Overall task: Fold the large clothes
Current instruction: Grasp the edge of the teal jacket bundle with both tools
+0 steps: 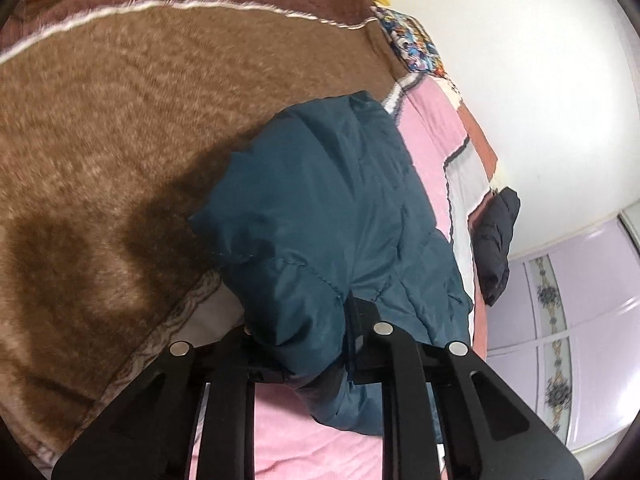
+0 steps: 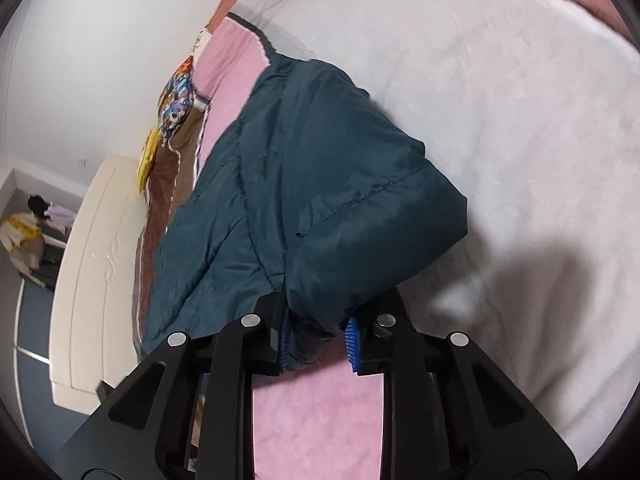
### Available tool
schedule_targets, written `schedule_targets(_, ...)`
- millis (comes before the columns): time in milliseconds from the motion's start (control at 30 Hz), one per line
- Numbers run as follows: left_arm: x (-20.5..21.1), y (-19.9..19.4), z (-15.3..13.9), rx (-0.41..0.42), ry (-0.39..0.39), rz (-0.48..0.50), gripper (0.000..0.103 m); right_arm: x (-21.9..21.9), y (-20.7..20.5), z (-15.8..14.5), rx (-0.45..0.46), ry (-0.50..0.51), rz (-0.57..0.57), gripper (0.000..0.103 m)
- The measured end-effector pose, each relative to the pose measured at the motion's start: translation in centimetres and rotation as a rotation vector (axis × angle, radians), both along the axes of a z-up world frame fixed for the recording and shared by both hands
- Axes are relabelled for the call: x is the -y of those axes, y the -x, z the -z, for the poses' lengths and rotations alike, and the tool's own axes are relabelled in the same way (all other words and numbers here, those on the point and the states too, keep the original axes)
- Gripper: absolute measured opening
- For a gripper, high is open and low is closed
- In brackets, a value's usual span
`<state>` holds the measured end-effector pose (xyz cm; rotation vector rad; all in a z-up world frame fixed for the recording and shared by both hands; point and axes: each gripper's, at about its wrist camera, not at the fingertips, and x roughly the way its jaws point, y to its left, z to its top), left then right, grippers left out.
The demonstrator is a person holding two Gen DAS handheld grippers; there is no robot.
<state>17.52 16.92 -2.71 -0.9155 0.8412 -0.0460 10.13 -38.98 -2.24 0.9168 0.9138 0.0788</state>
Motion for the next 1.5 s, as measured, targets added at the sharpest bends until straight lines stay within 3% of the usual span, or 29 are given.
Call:
schedule_targets(133,-0.4,2.3,-0.8,-0.006,-0.026,0.035,0.019,-0.4,2.2,-1.1,-0.014,0.045,-0.03,0.022)
schedule_targets(600,-0.9,9.5,0.0,-0.06,-0.093,0.108,0.019,-0.6,8.5,0.0,-0.087,0.073,-0.077,0.022)
schedule_targets(1267,-1.1,11.5,1.3,-0.088,-0.118,0.106,0.019,-0.7,8.1,1.1,-0.122,0.087,-0.092,0.024)
schedule_targets(1500,-1.2,11.8,1.9,-0.09,-0.109,0.102,0.021,-0.3,8.2,2.0,-0.154,0.081,-0.08,0.034)
